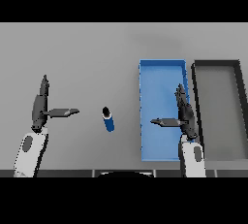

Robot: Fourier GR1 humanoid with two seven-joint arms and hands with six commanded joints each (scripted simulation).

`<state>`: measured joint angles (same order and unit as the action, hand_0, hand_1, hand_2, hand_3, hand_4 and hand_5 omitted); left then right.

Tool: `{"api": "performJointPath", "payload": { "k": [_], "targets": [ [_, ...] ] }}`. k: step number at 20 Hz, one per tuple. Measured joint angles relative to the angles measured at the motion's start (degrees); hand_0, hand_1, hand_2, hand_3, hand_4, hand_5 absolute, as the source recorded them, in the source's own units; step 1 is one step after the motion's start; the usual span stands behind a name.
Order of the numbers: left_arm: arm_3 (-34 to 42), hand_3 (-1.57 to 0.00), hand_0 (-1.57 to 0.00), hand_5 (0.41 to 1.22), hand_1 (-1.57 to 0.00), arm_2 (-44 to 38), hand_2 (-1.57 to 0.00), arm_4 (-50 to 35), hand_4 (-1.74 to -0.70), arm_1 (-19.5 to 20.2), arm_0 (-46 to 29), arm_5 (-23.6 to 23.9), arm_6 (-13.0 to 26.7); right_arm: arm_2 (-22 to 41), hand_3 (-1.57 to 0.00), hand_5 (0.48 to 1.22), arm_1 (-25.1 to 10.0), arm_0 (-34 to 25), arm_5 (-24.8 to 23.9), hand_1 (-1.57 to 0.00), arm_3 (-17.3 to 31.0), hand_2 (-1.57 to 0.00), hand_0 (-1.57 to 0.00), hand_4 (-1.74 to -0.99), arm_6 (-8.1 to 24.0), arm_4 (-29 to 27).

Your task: Pick up the blue pipe and place it into the blue bin.

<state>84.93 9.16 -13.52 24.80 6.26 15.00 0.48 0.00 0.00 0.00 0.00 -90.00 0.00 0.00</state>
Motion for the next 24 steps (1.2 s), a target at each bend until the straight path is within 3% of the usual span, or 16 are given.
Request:
{"api": "performJointPath", "payload": {
  "k": [6, 7, 8, 9, 14, 16, 20, 24],
  "targets": [
    [0.35, 0.00, 0.00, 0.593, 0.00, 0.06, 0.00, 0.10, -0.97, 0.05, -0.39, 0.05, -0.69, 0.08, 0.00, 0.629, -0.01, 0.24, 0.15, 0.00, 0.14, 0.00, 0.00, -1.205, 0.04, -0.05],
    [0.08, 0.00, 0.00, 0.592, 0.00, 1.61, 0.00, 0.97, -0.96, 3.70, -2.16, -5.48, -4.49, 1.35, 0.00, 0.628, -4.16, 2.37, 0.98, 0.00, -1.99, 0.00, 0.00, -1.201, -5.42, 3.91],
    [-0.36, 0.00, 0.00, 0.590, 0.00, 2.32, 0.00, 1.22, -0.96, 6.08, -3.32, -9.34, -7.09, 2.47, 0.00, 0.627, -6.33, 4.12, 1.41, 0.00, -3.39, 0.00, 0.00, -1.197, -8.03, 6.55],
    [-0.97, 0.00, 0.00, 0.590, 0.00, 2.77, 0.00, 1.54, -0.96, 7.59, -3.41, -11.69, -8.26, 3.68, 0.00, 0.626, -7.14, 5.24, 1.42, 0.00, -5.20, 0.00, 0.00, -1.197, -8.66, 8.48],
    [-0.87, 0.00, 0.00, 0.594, 0.00, 3.45, 0.00, 0.16, -0.97, 9.52, -3.42, -16.71, -10.11, 4.98, 0.00, 0.621, -8.11, 5.88, 1.27, 0.00, -7.85, 0.00, 0.00, -1.197, -5.15, 10.69],
    [0.99, 0.00, 0.00, 0.573, 0.00, 4.45, 0.00, -0.27, -0.99, 11.19, -5.17, -20.05, -12.38, 5.35, 0.00, 0.619, -8.19, 7.01, 1.78, 0.00, -7.98, 0.00, 0.00, -1.181, -6.27, 10.70],
    [6.03, 0.00, 0.00, 0.522, 0.00, 7.88, 0.00, -0.23, -1.07, 13.85, -7.30, -25.13, -11.09, 5.07, 0.00, 0.616, -8.52, 6.09, 1.81, 0.00, -7.35, 0.00, 0.00, -1.174, -5.99, 10.64],
    [8.93, 0.00, 0.00, 0.475, 0.00, 13.88, 0.00, 2.62, -1.13, 10.67, -7.45, -26.27, -6.22, 5.31, 0.00, 0.618, -8.43, 5.84, 1.97, 0.00, -8.76, 0.00, 0.00, -1.182, -4.96, 10.46]
  ]
}}
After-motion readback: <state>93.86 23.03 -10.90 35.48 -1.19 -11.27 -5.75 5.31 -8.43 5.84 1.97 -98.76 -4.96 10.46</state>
